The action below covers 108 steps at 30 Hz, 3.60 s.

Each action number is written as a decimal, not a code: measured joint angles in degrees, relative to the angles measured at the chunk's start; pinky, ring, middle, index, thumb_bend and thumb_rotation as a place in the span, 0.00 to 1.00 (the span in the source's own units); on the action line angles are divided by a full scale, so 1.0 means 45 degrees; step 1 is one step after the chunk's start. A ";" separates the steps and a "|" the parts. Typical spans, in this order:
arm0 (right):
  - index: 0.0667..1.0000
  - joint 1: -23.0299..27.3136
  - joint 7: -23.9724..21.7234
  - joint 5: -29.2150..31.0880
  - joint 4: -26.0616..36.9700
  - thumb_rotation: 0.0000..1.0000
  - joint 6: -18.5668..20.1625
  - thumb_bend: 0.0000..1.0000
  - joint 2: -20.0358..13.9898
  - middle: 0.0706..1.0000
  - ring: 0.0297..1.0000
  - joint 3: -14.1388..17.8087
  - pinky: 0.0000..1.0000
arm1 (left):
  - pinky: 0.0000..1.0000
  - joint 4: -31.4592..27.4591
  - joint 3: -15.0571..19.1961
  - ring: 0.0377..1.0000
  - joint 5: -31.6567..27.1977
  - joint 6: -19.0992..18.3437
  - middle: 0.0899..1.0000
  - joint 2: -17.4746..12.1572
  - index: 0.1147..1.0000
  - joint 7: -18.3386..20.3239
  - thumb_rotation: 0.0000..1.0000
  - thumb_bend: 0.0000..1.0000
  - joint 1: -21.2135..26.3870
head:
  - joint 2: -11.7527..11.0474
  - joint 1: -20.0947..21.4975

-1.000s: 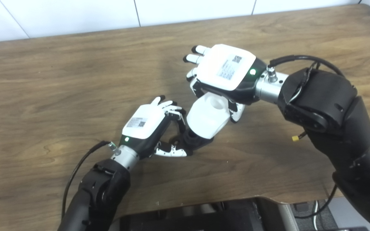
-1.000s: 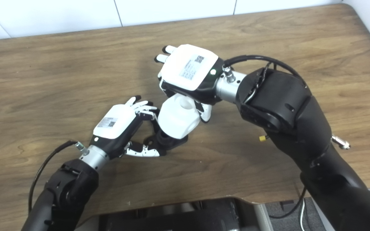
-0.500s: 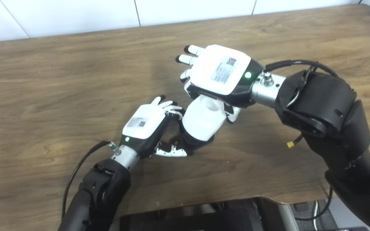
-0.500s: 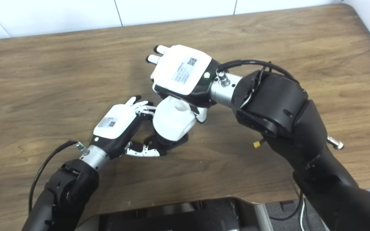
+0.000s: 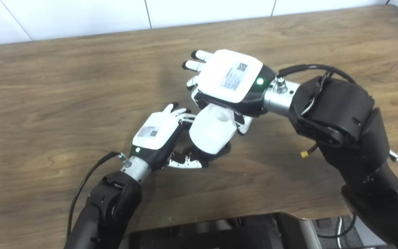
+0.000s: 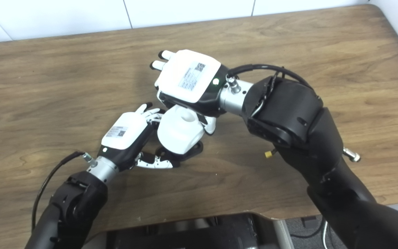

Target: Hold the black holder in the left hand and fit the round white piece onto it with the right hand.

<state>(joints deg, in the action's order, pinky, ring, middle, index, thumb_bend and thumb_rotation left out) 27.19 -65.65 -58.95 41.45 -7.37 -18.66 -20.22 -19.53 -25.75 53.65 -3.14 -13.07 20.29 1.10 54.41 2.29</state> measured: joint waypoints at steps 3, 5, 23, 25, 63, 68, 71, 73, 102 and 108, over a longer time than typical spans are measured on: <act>0.44 -0.0268 0.0126 0.0016 -0.0041 0.13 -0.0042 0.53 -0.0073 0.82 0.97 -0.0002 1.00 | 1.00 0.0007 0.0002 0.88 0.0006 0.0000 0.77 0.0016 0.42 -0.0004 0.06 0.52 -0.0001 | 0.0039 -0.0020; 0.44 -0.0474 0.0320 -0.0031 -0.0109 0.14 -0.0101 0.53 -0.0102 0.81 0.97 0.0003 1.00 | 1.00 0.0014 0.0004 0.89 0.0010 -0.0001 0.77 0.0028 0.42 -0.0004 0.06 0.52 -0.0005 | 0.0058 -0.0039; 0.44 -0.0825 0.0808 0.0017 -0.0300 0.13 -0.0385 0.53 -0.0103 0.81 0.97 0.0179 1.00 | 1.00 0.0024 0.0014 0.89 0.0011 0.0013 0.77 0.0029 0.42 -0.0039 0.06 0.52 -0.0015 | 0.0058 -0.0039; 0.44 -0.0832 0.0808 -0.0053 -0.0299 0.13 -0.0393 0.53 -0.0095 0.81 0.97 0.0174 1.00 | 1.00 0.0026 0.0013 0.88 0.0011 0.0016 0.77 0.0029 0.42 -0.0041 0.06 0.52 -0.0015 | 0.0058 -0.0039; 0.44 -0.0593 0.0075 -0.0637 0.0040 0.13 -0.0505 0.52 0.0528 0.77 0.96 -0.0385 1.00 | 1.00 0.0141 0.0010 0.89 0.0016 0.0006 0.78 0.0135 0.42 -0.0153 0.06 0.52 -0.0019 | 0.0000 -0.0020; 0.44 -0.0608 0.0072 -0.0637 0.0078 0.13 -0.0516 0.52 0.0574 0.78 0.97 -0.0420 1.00 | 1.00 0.0154 0.0009 0.89 0.0018 0.0004 0.78 0.0163 0.42 -0.0183 0.06 0.52 -0.0025 | 0.0000 -0.0039; 0.44 -0.0614 0.0069 -0.0641 0.0081 0.13 -0.0516 0.52 0.0616 0.78 0.97 -0.0421 1.00 | 1.00 0.0179 0.0001 0.89 0.0019 0.0010 0.78 0.0162 0.42 -0.0264 0.06 0.52 -0.0031 | 0.0000 -0.0039; 0.44 -0.0615 0.0061 -0.0638 0.0081 0.13 -0.0513 0.52 0.0645 0.77 0.97 -0.0423 1.00 | 1.00 0.0188 -0.0009 0.89 0.0022 0.0010 0.78 0.0161 0.42 -0.0294 0.06 0.52 -0.0031 | 0.0000 -0.0039; 0.45 -0.0795 0.0300 -0.0731 0.0023 0.13 -0.0548 0.52 0.0800 0.78 0.96 -0.0385 1.00 | 1.00 0.0231 -0.0030 0.89 0.0036 0.0012 0.78 0.0149 0.42 -0.0386 0.06 0.52 -0.0027 | 0.0019 -0.0137; 0.45 -0.0833 0.0347 -0.0745 0.0023 0.13 -0.0545 0.52 0.0800 0.80 0.96 -0.0357 1.00 | 1.00 0.0231 -0.0028 0.89 0.0034 0.0014 0.78 0.0146 0.42 -0.0386 0.06 0.52 -0.0027 | 0.0019 -0.0137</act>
<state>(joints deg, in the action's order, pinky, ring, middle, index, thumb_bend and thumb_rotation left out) 23.44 -64.09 -62.30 41.55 -9.82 -15.06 -21.83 -18.49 -25.88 53.80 -3.08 -12.41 18.55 0.98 54.49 1.67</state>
